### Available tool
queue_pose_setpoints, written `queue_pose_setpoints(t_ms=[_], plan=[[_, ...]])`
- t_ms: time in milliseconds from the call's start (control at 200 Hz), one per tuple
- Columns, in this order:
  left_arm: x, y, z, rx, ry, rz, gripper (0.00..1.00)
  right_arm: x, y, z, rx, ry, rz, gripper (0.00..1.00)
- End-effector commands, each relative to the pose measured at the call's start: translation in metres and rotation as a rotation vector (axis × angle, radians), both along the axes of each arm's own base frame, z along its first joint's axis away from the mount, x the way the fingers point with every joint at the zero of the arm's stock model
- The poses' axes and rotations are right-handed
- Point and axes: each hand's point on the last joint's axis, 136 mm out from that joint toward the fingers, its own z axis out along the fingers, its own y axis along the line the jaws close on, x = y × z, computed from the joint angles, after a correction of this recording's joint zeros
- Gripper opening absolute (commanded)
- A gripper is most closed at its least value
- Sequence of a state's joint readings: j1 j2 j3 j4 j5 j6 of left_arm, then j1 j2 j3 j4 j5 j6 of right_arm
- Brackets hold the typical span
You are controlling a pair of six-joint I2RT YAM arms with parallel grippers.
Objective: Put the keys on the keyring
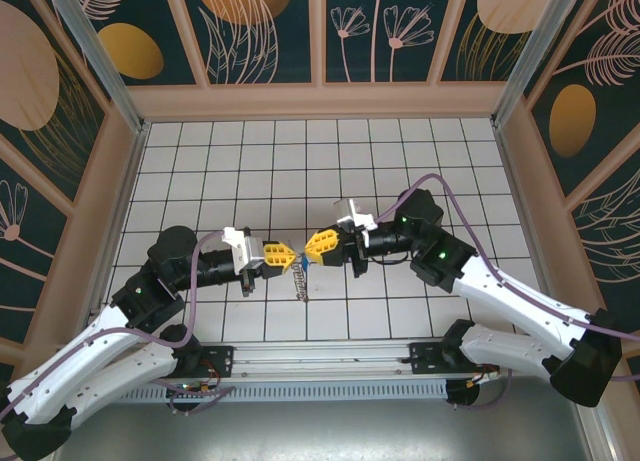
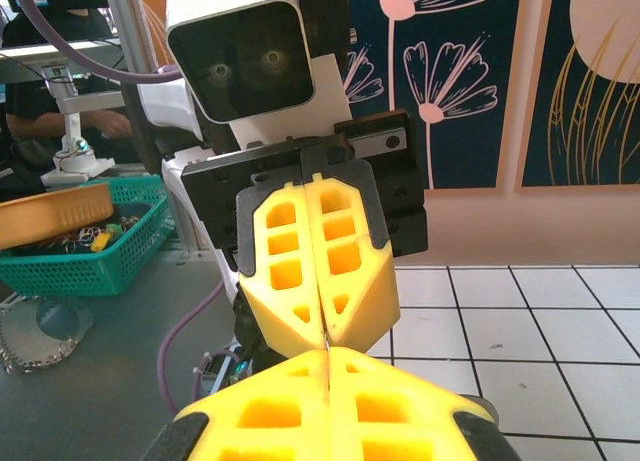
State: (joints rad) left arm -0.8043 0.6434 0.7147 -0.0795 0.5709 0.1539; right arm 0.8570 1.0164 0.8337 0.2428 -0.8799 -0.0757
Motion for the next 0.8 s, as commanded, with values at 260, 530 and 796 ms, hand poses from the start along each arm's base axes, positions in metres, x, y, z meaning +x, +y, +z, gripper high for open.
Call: queue_pose_setpoints(t_ms=[260,530,796], plan=[[-0.005,0.001,0.019,-0.040,-0.051,-0.017,0.00,0.002,-0.002,0.017,0.042,-0.038,-0.019,0.00],[-0.005,0.001,0.018,-0.041,-0.054,-0.018,0.00,0.001,-0.001,0.016,0.042,-0.034,-0.004,0.00],[-0.005,0.001,0.018,-0.041,-0.053,-0.018,0.00,-0.004,0.000,0.013,0.035,-0.030,0.028,0.00]])
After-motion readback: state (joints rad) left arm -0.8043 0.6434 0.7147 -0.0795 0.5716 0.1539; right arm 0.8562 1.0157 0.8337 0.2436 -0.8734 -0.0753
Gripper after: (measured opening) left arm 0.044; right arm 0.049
